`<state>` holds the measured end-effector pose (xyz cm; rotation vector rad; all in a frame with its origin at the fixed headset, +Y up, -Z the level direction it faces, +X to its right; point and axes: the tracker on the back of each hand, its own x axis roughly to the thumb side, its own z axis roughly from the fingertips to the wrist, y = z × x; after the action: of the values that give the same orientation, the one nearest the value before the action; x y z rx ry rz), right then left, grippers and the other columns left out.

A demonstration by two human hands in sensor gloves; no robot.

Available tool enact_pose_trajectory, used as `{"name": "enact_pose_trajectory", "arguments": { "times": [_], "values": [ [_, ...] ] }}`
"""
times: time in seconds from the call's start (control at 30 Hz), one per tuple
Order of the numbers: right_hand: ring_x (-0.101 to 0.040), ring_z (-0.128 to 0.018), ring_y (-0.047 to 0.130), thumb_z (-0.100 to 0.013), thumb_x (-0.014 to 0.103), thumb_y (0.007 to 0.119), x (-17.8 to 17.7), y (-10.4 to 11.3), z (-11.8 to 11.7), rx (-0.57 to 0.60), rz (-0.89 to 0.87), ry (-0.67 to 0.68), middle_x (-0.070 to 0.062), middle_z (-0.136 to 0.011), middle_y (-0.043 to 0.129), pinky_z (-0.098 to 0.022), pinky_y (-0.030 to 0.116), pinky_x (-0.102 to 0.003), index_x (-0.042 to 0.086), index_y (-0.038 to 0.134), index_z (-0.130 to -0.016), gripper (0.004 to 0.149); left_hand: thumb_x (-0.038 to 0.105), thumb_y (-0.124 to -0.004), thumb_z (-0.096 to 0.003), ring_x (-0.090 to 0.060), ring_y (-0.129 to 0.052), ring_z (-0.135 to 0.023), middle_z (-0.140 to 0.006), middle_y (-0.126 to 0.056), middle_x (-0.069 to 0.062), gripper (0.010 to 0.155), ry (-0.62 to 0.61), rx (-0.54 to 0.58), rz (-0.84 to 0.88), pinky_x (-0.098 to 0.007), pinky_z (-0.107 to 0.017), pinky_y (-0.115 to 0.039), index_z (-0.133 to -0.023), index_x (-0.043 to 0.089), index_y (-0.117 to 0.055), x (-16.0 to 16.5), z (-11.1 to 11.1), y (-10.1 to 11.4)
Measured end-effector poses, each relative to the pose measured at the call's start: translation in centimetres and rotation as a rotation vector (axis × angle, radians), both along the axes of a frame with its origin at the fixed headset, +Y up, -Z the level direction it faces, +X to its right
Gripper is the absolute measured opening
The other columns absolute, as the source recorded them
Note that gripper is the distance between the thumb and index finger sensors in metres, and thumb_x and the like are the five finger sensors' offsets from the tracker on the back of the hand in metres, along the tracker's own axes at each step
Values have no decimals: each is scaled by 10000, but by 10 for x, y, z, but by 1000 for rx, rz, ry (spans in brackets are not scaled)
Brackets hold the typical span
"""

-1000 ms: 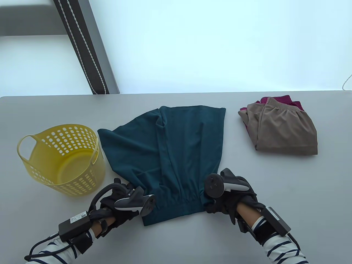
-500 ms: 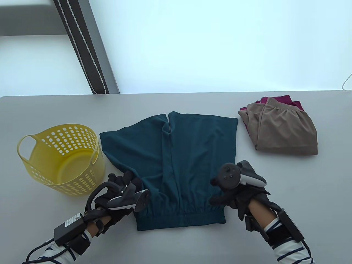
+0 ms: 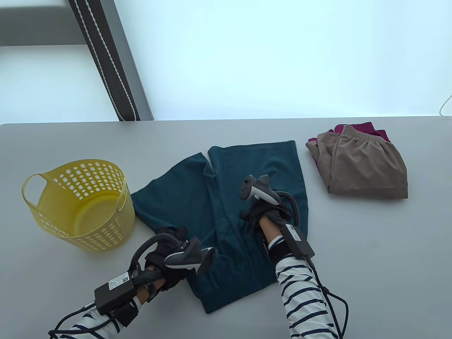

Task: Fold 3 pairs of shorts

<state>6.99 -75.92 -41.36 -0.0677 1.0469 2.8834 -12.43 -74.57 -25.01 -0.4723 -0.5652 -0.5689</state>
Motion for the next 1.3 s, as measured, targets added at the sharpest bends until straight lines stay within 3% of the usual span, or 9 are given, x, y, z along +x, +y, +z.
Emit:
{"name": "enact_pose_trajectory", "arguments": {
  "times": [0.27, 0.37, 0.5, 0.57, 0.7, 0.77, 0.97, 1.13, 1.3],
  "values": [
    [-441, -947, -3, -477, 557, 554, 22, -8, 0, 27, -145, 39, -92, -1053, -10, -685, 118, -610, 240, 210, -1012, 711, 576, -313, -454, -514, -727, -1013, -1204, -413, -270, 741, -226, -65, 30, -727, -728, -492, -1051, 246, -602, 22, 51, 7],
    [-458, -930, -27, -478, 567, 538, 33, 10, 12, 178, -151, 116, -107, -1035, -71, -673, 114, -601, 248, 75, -1034, 791, 580, -340, -455, -490, -704, -1025, -1203, -355, -313, 742, -194, 143, 74, -721, -738, -482, -1106, 240, -440, 14, 43, 13],
    [-615, -900, 360, -493, 559, 510, 47, 41, 38, 381, -45, 178, -306, -1046, 166, -640, 457, -633, 132, 60, -1040, 827, 511, -440, -495, -470, -735, -1015, -1184, -339, -338, 887, -197, 506, -168, -695, -732, -533, -1057, -18, -4, -1, 15, 11],
    [-514, -726, 852, -496, 541, 533, 48, 49, 51, 443, 11, 232, -357, -939, 630, -494, 763, -534, 60, 282, -1065, 786, 463, -508, -505, -452, -752, -1007, -1180, -331, -321, 897, -176, 540, -331, -681, -731, -547, -1045, -49, -8, -7, 3, 2],
    [-388, -452, 1057, -507, 509, 570, 39, 32, 72, 322, 124, 342, -314, -710, 905, -286, 882, -438, 3, 601, -991, 701, 379, -564, -516, -376, -815, -992, -1164, -623, -87, 692, -133, 388, -490, -635, -740, -568, -1105, 113, -320, -17, -12, -19],
    [-453, -471, 1004, -509, 502, 575, 33, 9, 75, 132, 159, 364, -386, -726, 828, -293, 877, -455, -12, 602, -992, 705, 364, -579, -513, -320, -848, -984, -1084, -773, 9, 602, -111, 283, -465, -615, -744, -581, -1076, 188, -459, -20, -11, -26],
    [-613, -507, 901, -502, 515, 561, 23, -3, 50, 77, 264, 297, -551, -712, 702, -333, 835, -551, -172, 418, -974, 846, 440, -563, -499, -329, -867, -962, -1055, -800, -26, 603, -107, 138, -305, -616, -742, -590, -1053, 209, -505, -26, 2, -10],
    [-624, -825, -26, -503, 476, 433, 45, -24, 18, -38, 29, 70, -363, -926, -107, -611, 155, -683, 162, -87, -974, 769, 566, -506, -456, -385, -786, -1010, -1063, -751, -66, 579, -199, -134, -22, -656, -747, -537, -990, 357, -587, -33, 41, 6],
    [-521, -857, -91, -494, 503, 427, 56, -26, 21, 47, 4, 79, -240, -959, -137, -632, 84, -623, 245, -64, -981, 738, 596, -490, -439, -387, -757, -1028, -1091, -707, -71, 615, -261, -116, -69, -656, -752, -526, -1006, 362, -535, -33, 56, 3]
  ]
}}
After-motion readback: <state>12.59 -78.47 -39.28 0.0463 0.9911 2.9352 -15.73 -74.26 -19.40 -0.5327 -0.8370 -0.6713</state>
